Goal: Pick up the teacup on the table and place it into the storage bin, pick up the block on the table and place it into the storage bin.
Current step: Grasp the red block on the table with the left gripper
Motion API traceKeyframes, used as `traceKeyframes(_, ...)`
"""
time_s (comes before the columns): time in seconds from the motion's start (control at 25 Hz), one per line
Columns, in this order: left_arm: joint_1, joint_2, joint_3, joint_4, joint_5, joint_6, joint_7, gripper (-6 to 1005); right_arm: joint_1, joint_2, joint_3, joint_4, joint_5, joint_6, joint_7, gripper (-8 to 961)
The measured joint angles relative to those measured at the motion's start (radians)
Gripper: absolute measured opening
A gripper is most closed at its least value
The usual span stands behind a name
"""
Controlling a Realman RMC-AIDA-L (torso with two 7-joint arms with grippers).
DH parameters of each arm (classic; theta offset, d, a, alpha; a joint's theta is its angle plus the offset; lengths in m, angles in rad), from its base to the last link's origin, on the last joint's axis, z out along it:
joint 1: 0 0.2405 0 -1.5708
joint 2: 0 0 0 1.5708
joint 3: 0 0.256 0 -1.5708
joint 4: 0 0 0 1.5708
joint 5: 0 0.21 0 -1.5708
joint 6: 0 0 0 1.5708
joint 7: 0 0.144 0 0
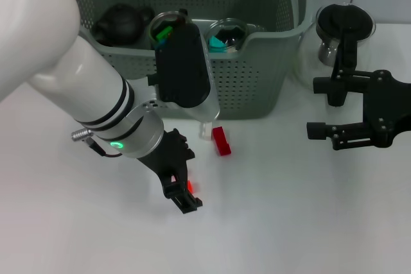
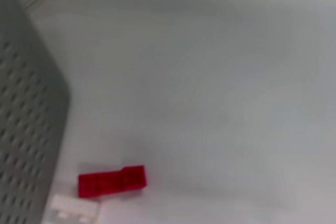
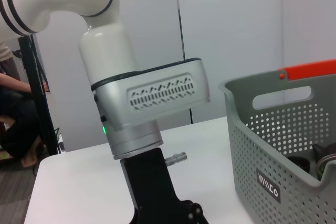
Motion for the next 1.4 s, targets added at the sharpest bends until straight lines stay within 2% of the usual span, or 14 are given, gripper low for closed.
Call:
traceKeyframes(0.4,-0.01,-0.001,0.01,-0.018,0.045,-0.055,-0.198,934,0.003,0.0,-0.002,0.0,-0.005,0.005,-0.002,927)
traceKeyframes(0.68,-0.016,0.001,0.004,-0.02,0.046,-0.083,-0.444,929,-0.001,0.0,-0.001,0.0,-0.005,0.006,-0.002,927)
traceKeyframes(1.16,-0.044,0.004,0.002,-0.035,0.066,-0.017,-0.711,918,0.003,-0.009,-0.003,-0.006,-0.001,-0.01,-0.006,928)
traceKeyframes(1.4,-0.081,0.002,-0.053,-0.061,0.101,0.015,-0.786,913,0.01,-0.014,0.0,-0.011,0.0,-0.014,-0.01,928)
